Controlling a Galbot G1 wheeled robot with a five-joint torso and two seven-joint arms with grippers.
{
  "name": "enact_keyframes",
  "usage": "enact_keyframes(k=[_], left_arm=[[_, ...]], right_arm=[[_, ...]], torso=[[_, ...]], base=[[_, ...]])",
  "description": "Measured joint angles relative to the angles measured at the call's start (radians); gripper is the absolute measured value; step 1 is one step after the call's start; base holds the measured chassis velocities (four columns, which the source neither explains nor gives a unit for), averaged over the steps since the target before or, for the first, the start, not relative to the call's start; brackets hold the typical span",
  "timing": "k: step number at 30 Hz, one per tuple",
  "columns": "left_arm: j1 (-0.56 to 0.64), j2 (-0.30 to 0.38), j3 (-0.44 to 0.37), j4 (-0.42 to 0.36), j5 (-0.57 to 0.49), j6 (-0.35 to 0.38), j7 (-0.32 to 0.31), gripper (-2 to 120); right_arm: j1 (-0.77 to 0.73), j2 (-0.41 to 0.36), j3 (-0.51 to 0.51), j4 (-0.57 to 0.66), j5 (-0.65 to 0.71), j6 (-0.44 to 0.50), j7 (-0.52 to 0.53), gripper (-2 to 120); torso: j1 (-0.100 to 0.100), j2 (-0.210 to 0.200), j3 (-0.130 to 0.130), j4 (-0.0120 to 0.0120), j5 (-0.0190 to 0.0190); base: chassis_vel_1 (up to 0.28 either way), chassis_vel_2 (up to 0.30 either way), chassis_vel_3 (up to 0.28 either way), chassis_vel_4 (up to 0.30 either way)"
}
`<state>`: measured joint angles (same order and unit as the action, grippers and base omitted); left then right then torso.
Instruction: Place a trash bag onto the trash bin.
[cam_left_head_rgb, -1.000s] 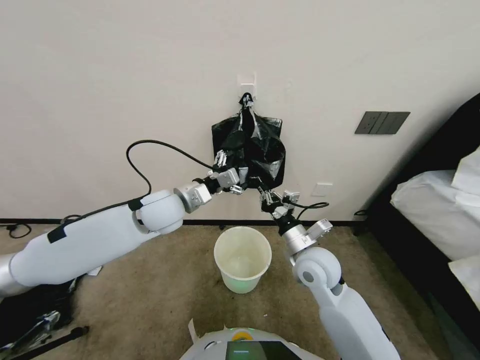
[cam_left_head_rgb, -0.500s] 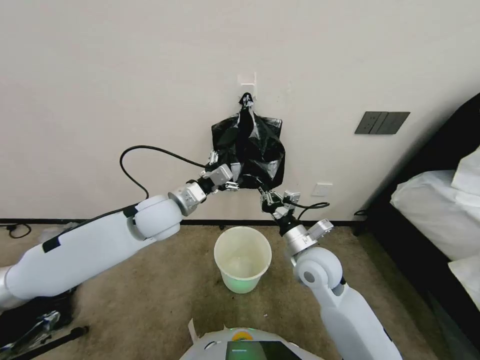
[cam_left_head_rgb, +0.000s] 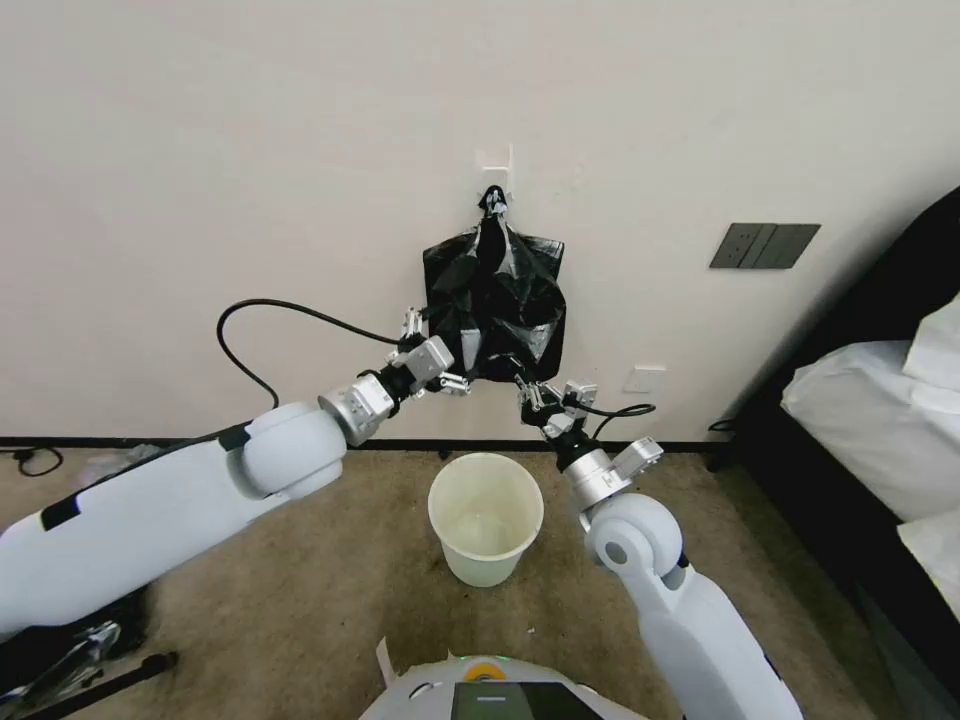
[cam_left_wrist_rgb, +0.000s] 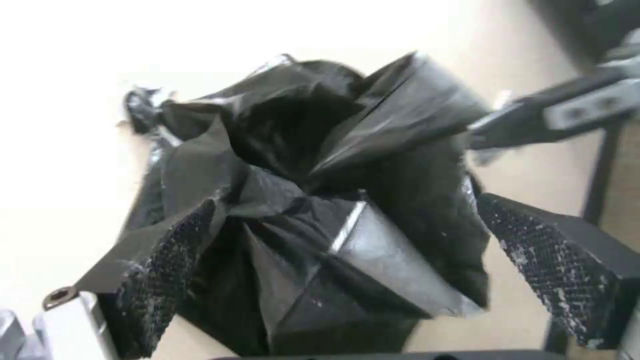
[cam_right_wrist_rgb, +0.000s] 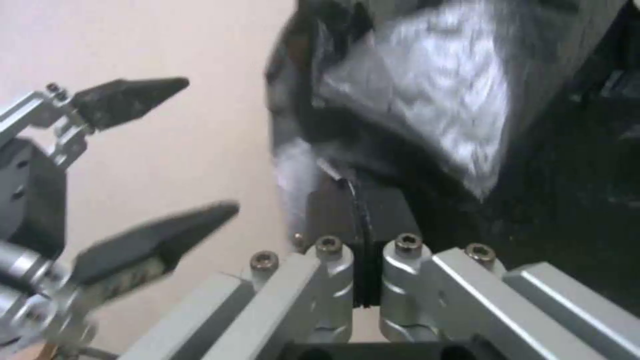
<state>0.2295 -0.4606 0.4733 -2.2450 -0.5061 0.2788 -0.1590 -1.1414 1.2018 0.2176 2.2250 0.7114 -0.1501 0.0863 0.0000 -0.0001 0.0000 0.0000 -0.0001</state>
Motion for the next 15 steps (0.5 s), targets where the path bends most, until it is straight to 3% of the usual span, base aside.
enact_keyframes(k=[7,15], left_arm=[[0.036,0.013,-0.028,-0.013,0.000,-0.051,0.009,100],[0.064,-0.017,-0.050,0.006,-0.003,-0.037,-0.068,100]], right_arm=[[0.000,0.003,-0.001,0.001,0.000,-0.001,0.000,0],[0.000,0.005,-0.007,0.001,0.000,-0.001,0.001,0]], torso=[[0.000,0.000,0.000,0.0000,0.0000],[0.000,0.000,0.000,0.0001,0.0000]], base=[[0.000,0.000,0.000,0.000],[0.000,0.000,0.000,0.000]])
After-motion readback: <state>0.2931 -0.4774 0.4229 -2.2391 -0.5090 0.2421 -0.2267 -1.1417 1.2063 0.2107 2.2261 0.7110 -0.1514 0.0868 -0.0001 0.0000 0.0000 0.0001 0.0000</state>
